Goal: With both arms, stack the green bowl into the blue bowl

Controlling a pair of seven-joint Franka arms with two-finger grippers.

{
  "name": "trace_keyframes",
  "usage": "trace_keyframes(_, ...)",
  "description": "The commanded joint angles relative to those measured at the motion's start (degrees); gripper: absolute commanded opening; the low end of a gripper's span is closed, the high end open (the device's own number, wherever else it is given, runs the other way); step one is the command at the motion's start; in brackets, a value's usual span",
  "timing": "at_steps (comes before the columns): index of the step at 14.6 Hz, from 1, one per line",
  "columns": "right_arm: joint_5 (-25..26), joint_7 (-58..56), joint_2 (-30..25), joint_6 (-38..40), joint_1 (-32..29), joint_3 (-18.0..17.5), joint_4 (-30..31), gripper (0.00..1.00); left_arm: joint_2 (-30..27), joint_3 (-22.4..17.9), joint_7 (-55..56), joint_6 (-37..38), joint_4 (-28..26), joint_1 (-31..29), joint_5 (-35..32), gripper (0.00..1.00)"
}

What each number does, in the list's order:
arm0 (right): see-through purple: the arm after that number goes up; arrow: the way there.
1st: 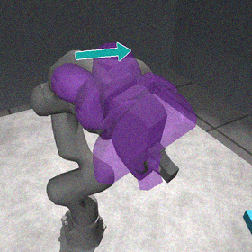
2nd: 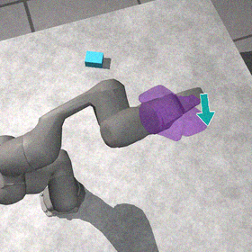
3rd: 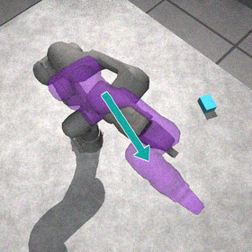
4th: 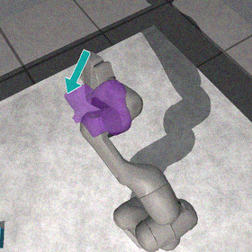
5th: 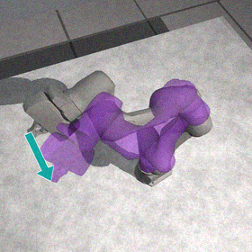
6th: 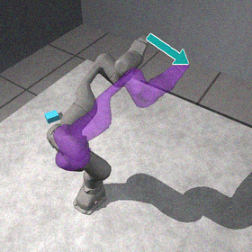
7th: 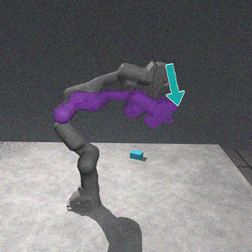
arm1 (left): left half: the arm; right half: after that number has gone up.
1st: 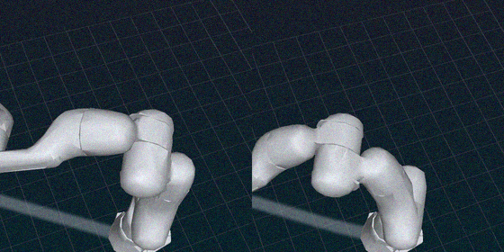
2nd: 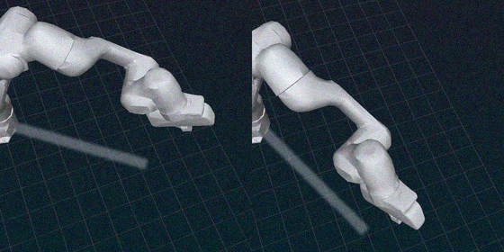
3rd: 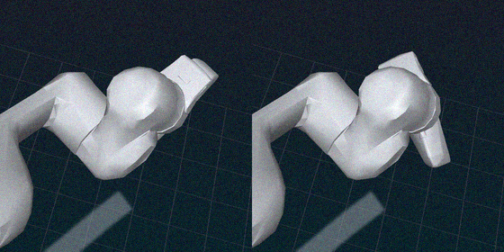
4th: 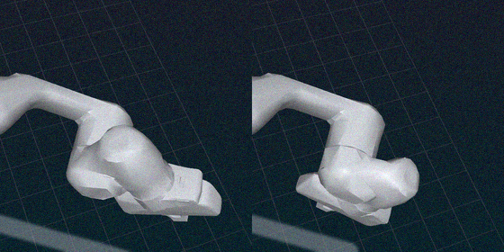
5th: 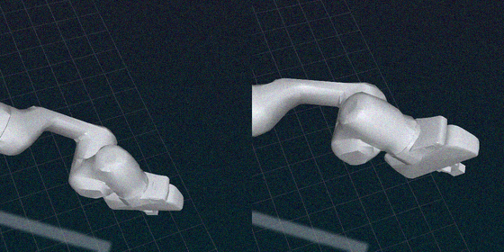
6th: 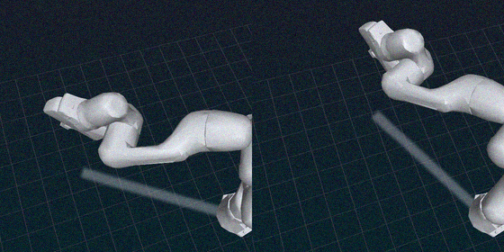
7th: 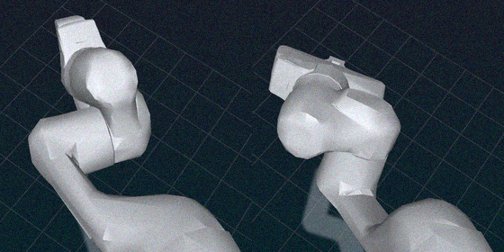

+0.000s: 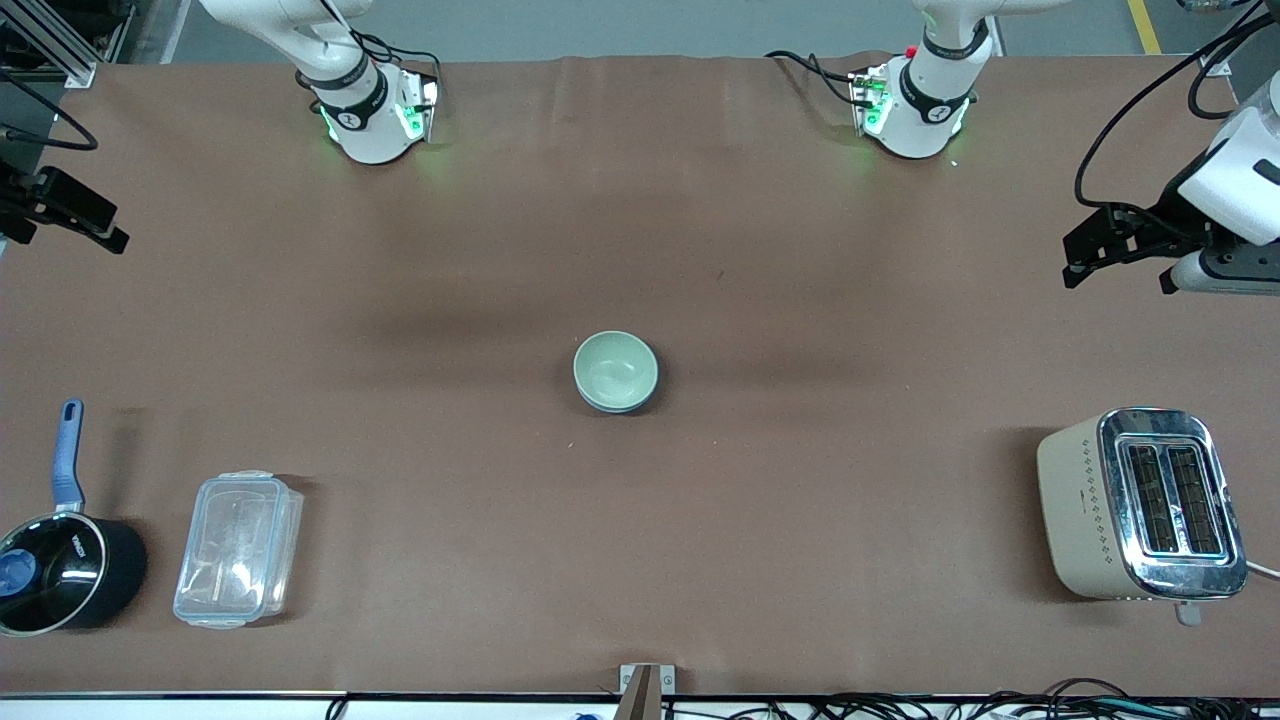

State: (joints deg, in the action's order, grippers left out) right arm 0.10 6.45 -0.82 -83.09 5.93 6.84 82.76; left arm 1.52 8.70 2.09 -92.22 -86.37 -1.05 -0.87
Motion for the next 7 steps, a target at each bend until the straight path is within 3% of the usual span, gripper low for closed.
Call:
trace_keyframes(1,-0.7,-0.6,0.2,1.0,-0.1,-0.1,-1.2,1.00,-0.6,0.1,0.0,0.7,0.9,-0.1,0.9,1.00)
trace_keyframes(7,-0.8,-0.6,0.3,1.0,-0.1,-0.1,-1.2,1.00,-0.6,0.1,0.1,2.0,1.0,0.0,1.0,1.00)
